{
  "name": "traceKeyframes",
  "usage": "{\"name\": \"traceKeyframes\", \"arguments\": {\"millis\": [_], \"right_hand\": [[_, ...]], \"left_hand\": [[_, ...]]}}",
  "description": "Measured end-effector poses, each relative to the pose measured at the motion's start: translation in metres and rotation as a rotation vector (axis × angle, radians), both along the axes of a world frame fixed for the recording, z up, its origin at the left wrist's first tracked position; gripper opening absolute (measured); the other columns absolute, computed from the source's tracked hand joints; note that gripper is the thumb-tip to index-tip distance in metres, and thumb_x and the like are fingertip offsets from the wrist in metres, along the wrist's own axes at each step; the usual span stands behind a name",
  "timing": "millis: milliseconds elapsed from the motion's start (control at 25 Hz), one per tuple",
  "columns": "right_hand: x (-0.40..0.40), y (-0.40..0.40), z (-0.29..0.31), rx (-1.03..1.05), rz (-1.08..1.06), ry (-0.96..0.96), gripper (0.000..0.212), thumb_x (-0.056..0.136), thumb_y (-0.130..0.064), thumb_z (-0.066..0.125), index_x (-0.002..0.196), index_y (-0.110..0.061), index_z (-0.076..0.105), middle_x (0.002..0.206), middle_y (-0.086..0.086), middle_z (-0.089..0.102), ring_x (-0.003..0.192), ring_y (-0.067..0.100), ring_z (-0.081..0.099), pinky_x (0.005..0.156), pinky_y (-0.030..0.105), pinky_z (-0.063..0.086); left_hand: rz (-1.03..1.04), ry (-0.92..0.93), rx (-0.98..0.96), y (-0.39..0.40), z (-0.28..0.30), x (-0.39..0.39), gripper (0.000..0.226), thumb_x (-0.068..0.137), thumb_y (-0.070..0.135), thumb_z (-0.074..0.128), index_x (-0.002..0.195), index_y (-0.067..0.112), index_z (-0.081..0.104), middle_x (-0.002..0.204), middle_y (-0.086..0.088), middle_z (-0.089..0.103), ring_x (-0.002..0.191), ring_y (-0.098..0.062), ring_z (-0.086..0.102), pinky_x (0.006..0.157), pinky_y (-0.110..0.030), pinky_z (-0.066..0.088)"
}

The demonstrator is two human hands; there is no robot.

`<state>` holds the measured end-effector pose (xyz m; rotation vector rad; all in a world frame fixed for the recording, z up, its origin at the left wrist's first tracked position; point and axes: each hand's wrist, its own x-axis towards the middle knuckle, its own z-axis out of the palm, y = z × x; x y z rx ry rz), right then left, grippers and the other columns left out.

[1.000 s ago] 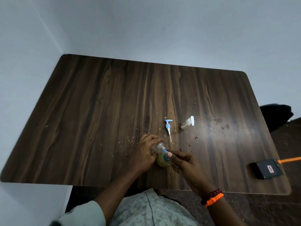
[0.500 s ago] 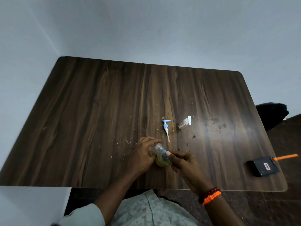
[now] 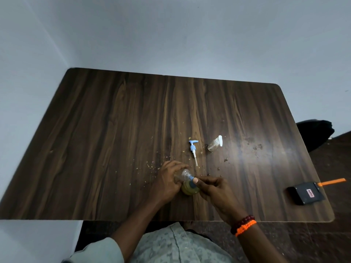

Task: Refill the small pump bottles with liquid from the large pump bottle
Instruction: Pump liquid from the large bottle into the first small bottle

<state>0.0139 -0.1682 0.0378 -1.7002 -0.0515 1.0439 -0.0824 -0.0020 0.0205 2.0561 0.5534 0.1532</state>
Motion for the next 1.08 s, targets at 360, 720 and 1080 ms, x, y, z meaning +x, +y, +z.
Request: {"name": "traceKeyframes", "arguments": {"millis": [360,720,1080], "right_hand": [[-0.002,-0.004,0.002,0.040,-0.013,0.025,0.026,0.085,-0.034,0.078,0.102,-0.015,0.083,0.109,0.032,0.071,0.089,0.028,0.054,0.081,0.040,0.044],[-0.002,-0.003,0.008,-0.002,-0.027,0.032,0.024,0.081,-0.033,0.081,0.096,-0.015,0.084,0.109,0.026,0.075,0.090,0.036,0.070,0.087,0.046,0.055],[0.001,-0.002,0.011,-0.057,-0.044,0.059,0.020,0.082,-0.034,0.083,0.095,-0.018,0.085,0.102,0.015,0.079,0.114,0.051,0.064,0.092,0.049,0.056]], "left_hand": [[0.008,-0.031,0.008,0.003,-0.003,0.003,0.045,0.083,-0.005,0.075,0.124,0.012,0.073,0.125,-0.005,0.070,0.124,-0.018,0.057,0.103,-0.020,0.042],[-0.005,-0.012,0.042,0.006,-0.003,0.000,0.050,0.080,-0.006,0.074,0.126,0.015,0.072,0.127,-0.003,0.069,0.126,-0.015,0.053,0.104,-0.015,0.037],[-0.024,0.004,0.044,0.006,-0.003,0.002,0.049,0.082,-0.004,0.075,0.127,0.016,0.071,0.129,-0.003,0.067,0.128,-0.017,0.053,0.106,-0.023,0.040]]}}
